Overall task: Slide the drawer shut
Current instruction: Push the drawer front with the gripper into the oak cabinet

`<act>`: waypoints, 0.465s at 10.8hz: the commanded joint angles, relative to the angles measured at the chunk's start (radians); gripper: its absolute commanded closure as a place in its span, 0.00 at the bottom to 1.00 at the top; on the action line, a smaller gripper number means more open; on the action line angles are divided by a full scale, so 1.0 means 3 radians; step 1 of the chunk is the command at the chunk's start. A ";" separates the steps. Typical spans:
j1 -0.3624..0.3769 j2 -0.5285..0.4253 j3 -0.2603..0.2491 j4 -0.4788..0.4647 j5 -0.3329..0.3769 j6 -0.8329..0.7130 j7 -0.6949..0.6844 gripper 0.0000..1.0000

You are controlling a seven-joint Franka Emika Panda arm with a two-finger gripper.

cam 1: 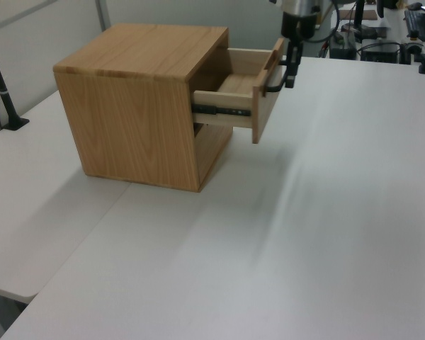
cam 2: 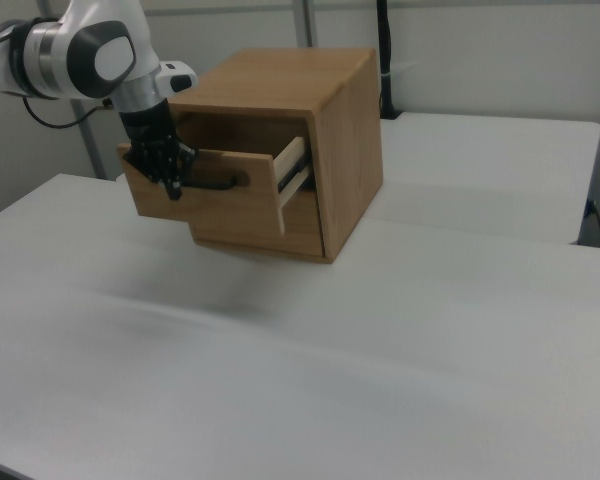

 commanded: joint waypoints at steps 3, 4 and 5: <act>0.0085 0.0434 -0.0036 0.0308 0.0027 0.0872 0.0349 1.00; 0.0085 0.0535 -0.0036 0.0379 0.0027 0.1081 0.0405 1.00; 0.0085 0.0607 -0.0036 0.0426 0.0027 0.1301 0.0532 1.00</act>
